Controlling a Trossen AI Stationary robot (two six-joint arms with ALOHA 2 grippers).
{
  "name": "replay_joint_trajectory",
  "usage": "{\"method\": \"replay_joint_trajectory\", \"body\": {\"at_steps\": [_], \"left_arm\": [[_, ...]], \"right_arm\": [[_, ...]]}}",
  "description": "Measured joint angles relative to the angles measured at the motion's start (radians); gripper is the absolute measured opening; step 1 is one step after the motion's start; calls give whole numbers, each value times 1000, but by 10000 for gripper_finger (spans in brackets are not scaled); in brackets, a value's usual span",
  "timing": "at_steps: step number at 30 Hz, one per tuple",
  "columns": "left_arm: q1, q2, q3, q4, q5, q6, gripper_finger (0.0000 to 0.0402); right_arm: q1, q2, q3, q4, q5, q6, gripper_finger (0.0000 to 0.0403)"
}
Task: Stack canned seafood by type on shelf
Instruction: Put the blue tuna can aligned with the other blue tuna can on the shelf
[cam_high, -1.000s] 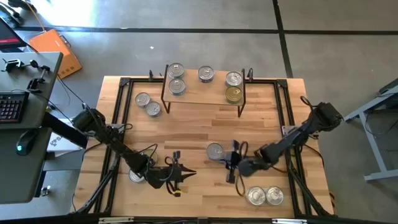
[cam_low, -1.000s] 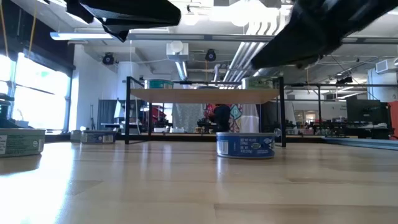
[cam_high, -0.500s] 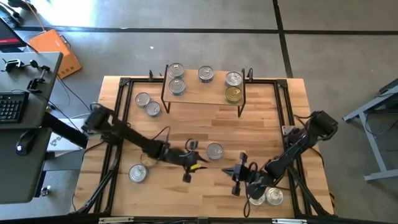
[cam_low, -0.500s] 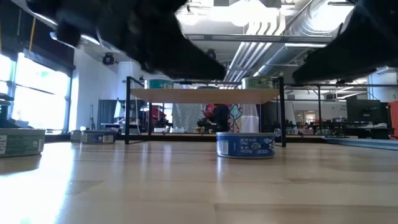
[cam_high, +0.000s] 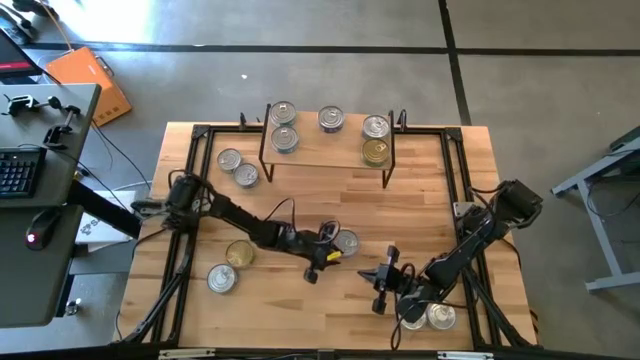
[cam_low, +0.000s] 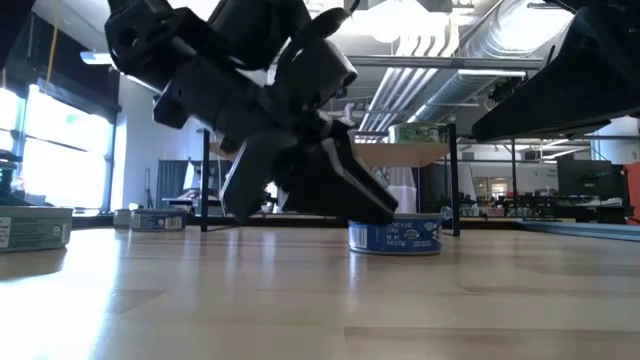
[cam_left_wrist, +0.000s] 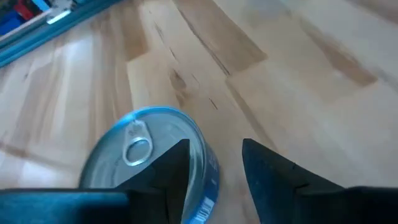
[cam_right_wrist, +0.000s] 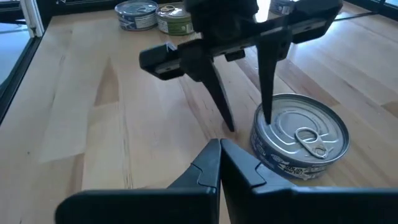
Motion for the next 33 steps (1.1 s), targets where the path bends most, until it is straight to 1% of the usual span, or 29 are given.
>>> {"method": "replay_joint_trajectory", "body": {"at_steps": [6,14,19,22,28,33], "left_arm": [[10,1,3,-58,-4,5,104],[-4,-5,4,-79,-14,5,10],[-45,-31,0,-110,-59,-14,4],[-80,-69,-4,-159,-94,-15,2],[-141,-168,-3,-231,-186,-30,1],[-191,-224,-3,-271,-277,-25,0]], "right_arm": [[0,0,0,0,1,0,0],[0,0,0,0,5,5,0],[0,-1,0,0,5,20,0],[0,-1,0,-1,5,23,0],[-2,-1,0,-1,5,24,0],[-3,-1,0,0,5,24,0]]}}
